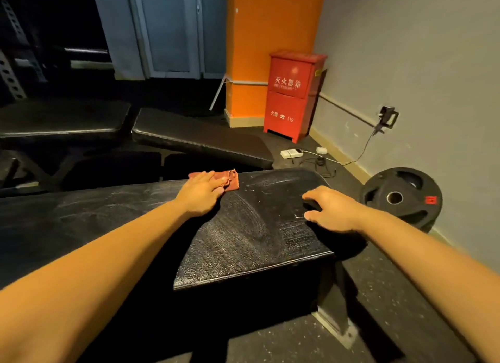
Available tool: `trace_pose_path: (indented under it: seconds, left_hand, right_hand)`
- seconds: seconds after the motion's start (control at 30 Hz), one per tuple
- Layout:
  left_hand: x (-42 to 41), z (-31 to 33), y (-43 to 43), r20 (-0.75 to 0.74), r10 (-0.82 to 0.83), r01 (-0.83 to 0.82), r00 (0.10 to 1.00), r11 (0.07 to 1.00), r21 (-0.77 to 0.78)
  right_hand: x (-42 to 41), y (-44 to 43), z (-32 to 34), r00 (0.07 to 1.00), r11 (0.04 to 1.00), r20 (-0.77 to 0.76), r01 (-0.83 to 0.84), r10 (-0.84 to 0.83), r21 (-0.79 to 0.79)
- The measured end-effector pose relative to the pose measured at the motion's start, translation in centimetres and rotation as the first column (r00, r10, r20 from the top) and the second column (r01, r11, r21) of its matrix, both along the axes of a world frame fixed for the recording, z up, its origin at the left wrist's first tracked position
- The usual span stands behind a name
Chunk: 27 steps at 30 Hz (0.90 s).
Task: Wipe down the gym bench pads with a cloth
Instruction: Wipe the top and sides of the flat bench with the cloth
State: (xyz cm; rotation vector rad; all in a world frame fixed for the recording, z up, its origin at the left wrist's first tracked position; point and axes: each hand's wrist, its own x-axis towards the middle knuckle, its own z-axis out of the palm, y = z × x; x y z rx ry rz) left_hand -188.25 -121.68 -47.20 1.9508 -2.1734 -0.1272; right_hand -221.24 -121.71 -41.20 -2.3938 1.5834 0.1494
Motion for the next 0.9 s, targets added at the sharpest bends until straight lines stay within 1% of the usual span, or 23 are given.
trace_pose_path:
  seconds: [0.03, 0.07, 0.1, 0.13, 0.17, 0.2, 0.23, 0.27, 0.3, 0.37, 0.4, 0.47, 0.53, 0.57, 0.6, 0.63, 0.67, 0.73, 0.77, 0.8, 0.83, 0.87, 0.9]
  left_hand:
    - [-2.8, 0.0, -0.4, -0.016, -0.066, 0.066, 0.998, 0.998, 0.002]
    - [-5.4, -0.2, -0.5, -0.041, -0.134, 0.134, 0.990, 0.991, 0.002]
    - [-7.7, -0.3, 0.1, -0.061, -0.215, 0.215, 0.975, 0.977, 0.002]
    - [-9.9, -0.4, 1.6, -0.071, -0.335, 0.334, 0.940, 0.942, -0.016]
    - [-11.7, -0.6, 3.9, -0.046, -0.467, 0.465, 0.883, 0.884, -0.040]
    - [-12.8, -0.6, 6.7, -0.030, -0.538, 0.536, 0.843, 0.843, -0.042]
    - [-12.9, -0.6, 9.4, -0.024, -0.552, 0.552, 0.833, 0.834, -0.027]
    - [-12.3, -0.6, 11.3, -0.046, -0.535, 0.534, 0.844, 0.845, -0.024]
    - [-11.0, -0.7, 12.1, -0.065, -0.496, 0.493, 0.866, 0.868, -0.053]
    - [-7.7, -0.5, 10.5, -0.070, -0.332, 0.330, 0.941, 0.943, -0.046]
    - [-6.2, -0.4, 8.4, -0.070, -0.234, 0.232, 0.970, 0.972, -0.033]
    - [-3.8, -0.5, 2.7, -0.052, -0.081, 0.081, 0.995, 0.997, -0.010]
    - [-4.3, -0.8, -2.4, -0.063, 0.049, -0.047, 0.997, 0.999, 0.024]
    - [-5.8, -0.9, -4.2, -0.064, 0.095, -0.094, 0.993, 0.995, 0.025]
    - [-8.0, -0.9, -5.0, -0.061, 0.092, -0.091, 0.994, 0.996, 0.012]
    - [-10.8, -0.9, -4.8, -0.053, 0.026, -0.026, 0.998, 1.000, -0.008]
    - [-13.9, -0.7, -3.0, -0.057, -0.084, 0.082, 0.995, 0.996, -0.034]
    - [-18.9, -0.5, 3.2, -0.045, -0.328, 0.325, 0.944, 0.944, -0.061]
    - [-20.2, -0.6, 6.4, -0.083, -0.409, 0.408, 0.909, 0.913, -0.022]
    - [-20.5, -0.5, 8.5, -0.113, -0.446, 0.450, 0.888, 0.893, 0.008]
    - [-19.7, -0.2, 9.2, -0.113, -0.438, 0.443, 0.892, 0.896, 0.023]
    - [-18.2, -0.1, 8.3, -0.093, -0.391, 0.393, 0.916, 0.920, 0.006]
    - [-16.7, 0.1, 6.5, -0.075, -0.301, 0.301, 0.951, 0.954, -0.015]
  right_hand:
    - [-0.5, -0.1, -0.5, 1.000, 0.999, 0.019, 0.021, -0.021, -0.030]
    - [-1.1, -0.3, -1.0, 0.999, 0.997, 0.006, 0.038, -0.038, -0.064]
    - [-1.8, -0.9, -1.3, 0.998, 0.995, -0.030, 0.050, -0.053, -0.090]
    - [-2.6, -1.7, -1.6, 0.996, 0.993, -0.046, 0.074, -0.078, -0.087]
    - [-3.3, -2.3, -1.6, 0.994, 0.993, -0.018, 0.106, -0.107, -0.055]
    - [-3.7, -3.2, -1.6, 0.990, 0.991, 0.038, 0.136, -0.136, -0.002]
    - [-4.0, -3.9, -1.5, 0.983, 0.986, 0.093, 0.154, -0.158, 0.057]
    - [-4.1, -4.5, -1.6, 0.977, 0.983, 0.134, 0.153, -0.166, 0.104]
    - [-4.1, -4.8, -1.5, 0.972, 0.981, 0.164, 0.148, -0.167, 0.125]
    - [-4.4, -5.4, -1.8, 0.962, 0.983, 0.224, 0.134, -0.159, 0.122]
    - [-4.7, -5.7, -2.1, 0.953, 0.984, 0.259, 0.130, -0.159, 0.125]
    - [-5.8, -6.2, -2.7, 0.935, 0.984, 0.322, 0.109, -0.149, 0.140]
    - [-6.8, -6.6, -3.1, 0.915, 0.983, 0.378, 0.088, -0.143, 0.159]
    - [-7.3, -6.8, -3.2, 0.899, 0.984, 0.416, 0.073, -0.136, 0.164]
    - [-7.7, -7.1, -3.3, 0.879, 0.982, 0.455, 0.064, -0.140, 0.179]
    - [-8.1, -7.4, -3.2, 0.851, 0.979, 0.503, 0.058, -0.152, 0.198]
    - [-8.5, -7.9, -3.1, 0.820, 0.973, 0.545, 0.056, -0.173, 0.224]
    - [-9.2, -8.8, -3.0, 0.761, 0.961, 0.612, 0.054, -0.215, 0.270]
    - [-9.5, -9.1, -3.0, 0.747, 0.960, 0.630, 0.041, -0.213, 0.276]
    - [-9.7, -9.3, -3.1, 0.750, 0.962, 0.631, 0.021, -0.196, 0.273]
    - [-9.9, -9.4, -3.2, 0.757, 0.965, 0.630, 0.004, -0.175, 0.264]
    - [-10.0, -9.5, -3.3, 0.763, 0.968, 0.628, -0.008, -0.157, 0.252]
    - [-10.1, -9.6, -3.4, 0.765, 0.970, 0.629, -0.022, -0.138, 0.240]
